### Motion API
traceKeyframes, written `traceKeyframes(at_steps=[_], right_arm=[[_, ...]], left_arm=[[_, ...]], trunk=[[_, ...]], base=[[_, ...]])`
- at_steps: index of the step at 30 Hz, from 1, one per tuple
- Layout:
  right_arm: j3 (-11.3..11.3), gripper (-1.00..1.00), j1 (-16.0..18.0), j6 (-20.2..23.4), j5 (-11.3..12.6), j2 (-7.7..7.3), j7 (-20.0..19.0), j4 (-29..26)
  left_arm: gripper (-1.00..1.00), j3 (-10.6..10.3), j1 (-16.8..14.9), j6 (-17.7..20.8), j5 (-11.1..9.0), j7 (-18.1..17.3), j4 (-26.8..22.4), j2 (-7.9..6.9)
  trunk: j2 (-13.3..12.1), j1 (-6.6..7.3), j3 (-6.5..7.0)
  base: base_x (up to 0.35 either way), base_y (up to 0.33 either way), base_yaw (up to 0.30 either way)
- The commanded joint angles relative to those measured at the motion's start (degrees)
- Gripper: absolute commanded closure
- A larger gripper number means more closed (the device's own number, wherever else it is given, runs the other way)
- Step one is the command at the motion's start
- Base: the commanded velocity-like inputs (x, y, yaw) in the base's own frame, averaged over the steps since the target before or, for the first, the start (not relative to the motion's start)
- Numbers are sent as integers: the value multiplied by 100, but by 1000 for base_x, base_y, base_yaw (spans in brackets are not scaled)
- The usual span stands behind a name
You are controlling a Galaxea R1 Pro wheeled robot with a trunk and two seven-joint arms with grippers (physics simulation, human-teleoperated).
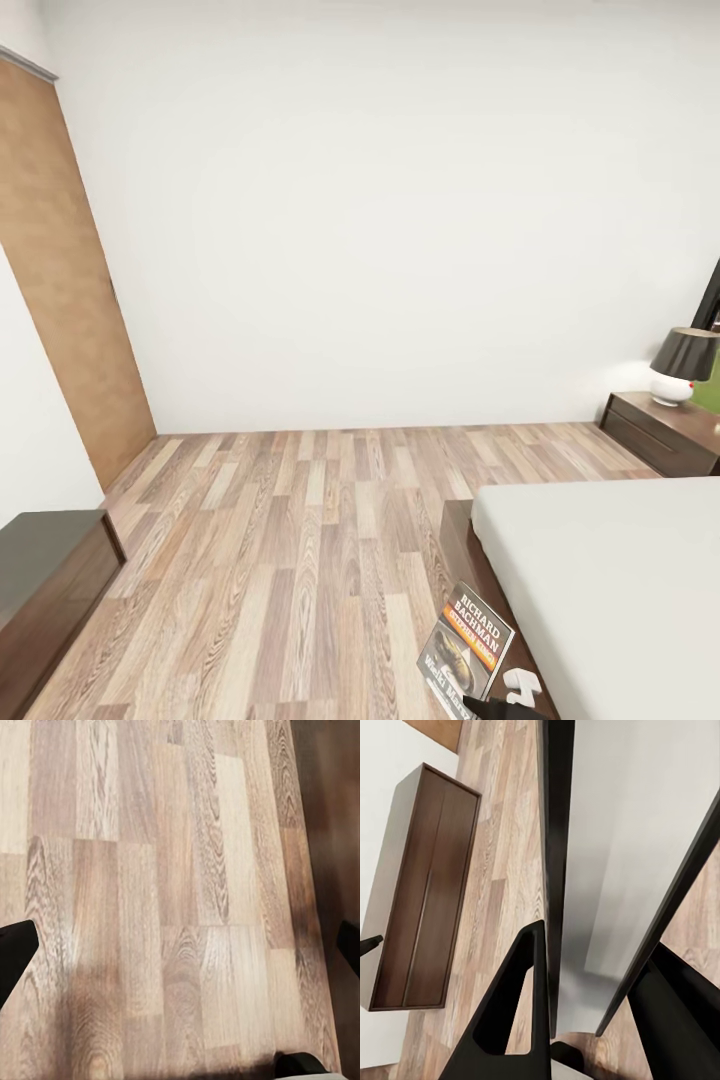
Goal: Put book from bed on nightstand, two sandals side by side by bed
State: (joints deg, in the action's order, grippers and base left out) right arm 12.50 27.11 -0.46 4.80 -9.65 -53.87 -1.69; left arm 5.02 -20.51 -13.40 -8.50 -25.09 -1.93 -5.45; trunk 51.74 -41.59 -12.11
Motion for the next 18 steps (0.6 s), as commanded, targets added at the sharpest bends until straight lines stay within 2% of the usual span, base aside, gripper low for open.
traceKeyframes(at_steps=[1,14,18], right_arm=[[-29,100,5,2,56,-2,-27,7],[-29,100,5,2,56,-2,-24,11],[-29,100,5,1,56,5,-19,11]], left_arm=[[-100,43,-5,3,-16,-40,10,0],[-100,43,-5,4,-12,-40,11,0],[-100,50,-5,4,-12,-40,11,-6]], trunk=[[6,-1,-8],[6,-1,-8],[6,-1,-8]], base=[[0,0,0],[4,0,0],[214,0,0]])
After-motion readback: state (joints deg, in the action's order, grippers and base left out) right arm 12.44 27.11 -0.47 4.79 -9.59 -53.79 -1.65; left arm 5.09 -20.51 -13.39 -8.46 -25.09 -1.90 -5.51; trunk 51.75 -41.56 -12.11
